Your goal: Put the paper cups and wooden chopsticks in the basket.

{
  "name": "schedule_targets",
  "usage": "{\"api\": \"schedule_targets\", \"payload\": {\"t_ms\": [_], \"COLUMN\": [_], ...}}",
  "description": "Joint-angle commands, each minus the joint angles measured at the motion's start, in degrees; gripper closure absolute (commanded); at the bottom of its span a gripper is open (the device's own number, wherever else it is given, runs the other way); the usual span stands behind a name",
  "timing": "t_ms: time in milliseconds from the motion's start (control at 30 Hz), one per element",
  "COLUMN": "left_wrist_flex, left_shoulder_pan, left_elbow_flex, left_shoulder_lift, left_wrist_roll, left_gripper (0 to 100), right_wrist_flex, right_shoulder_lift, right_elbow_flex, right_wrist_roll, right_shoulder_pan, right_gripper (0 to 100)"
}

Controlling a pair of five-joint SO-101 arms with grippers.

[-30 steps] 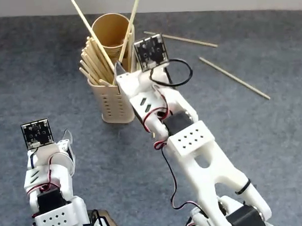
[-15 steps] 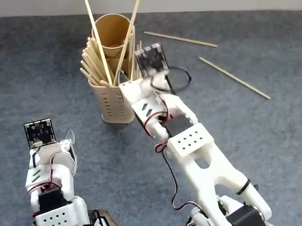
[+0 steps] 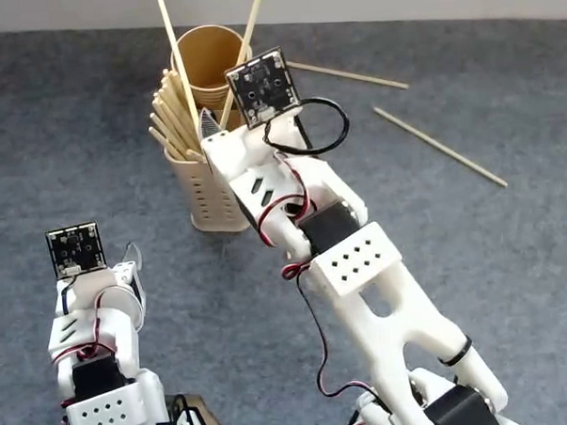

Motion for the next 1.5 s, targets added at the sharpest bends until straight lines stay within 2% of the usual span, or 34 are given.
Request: {"api": "schedule_targets", "payload": {"t_ms": [0, 300, 500, 633, 733, 1000, 1133, 1367, 1467], "left_wrist_flex": [-0.79, -0.79, -0.79, -0.79, -0.79, -0.79, -0.79, -0.79, -0.79], "left_shoulder_pan": [0.84, 0.84, 0.84, 0.84, 0.84, 0.84, 0.84, 0.84, 0.92], "left_elbow_flex": [-0.13, -0.13, -0.13, -0.13, -0.13, -0.13, -0.13, -0.13, -0.13], "left_shoulder_lift": [-0.57, -0.57, -0.57, -0.57, -0.57, -0.57, -0.57, -0.57, -0.57], "left_wrist_roll": [-0.79, -0.79, -0.79, -0.79, -0.79, -0.79, -0.79, -0.79, -0.79], "left_gripper": [79, 79, 79, 79, 79, 79, 79, 79, 79], "right_wrist_flex": [0.13, 0.31, 1.98, 7.52, 7.43, 7.43, 7.52, 8.04, 11.56], "right_shoulder_lift": [3.38, 7.96, 6.02, 4.44, 4.79, 17.19, 21.23, 15.25, 11.03], "right_elbow_flex": [0.92, 5.23, -4.53, -12.70, -13.67, -11.21, -11.65, -19.47, -21.67], "right_wrist_roll": [0.53, 0.70, 0.70, 0.62, 0.62, 0.62, 0.88, 0.88, 0.88], "right_shoulder_pan": [-0.57, -1.36, 2.15, 1.98, 0.48, -1.10, 1.19, 5.14, 5.14], "right_gripper": [81.1, 81.1, 81.1, 81.1, 81.1, 81.1, 81.1, 81.1, 81.1]}}
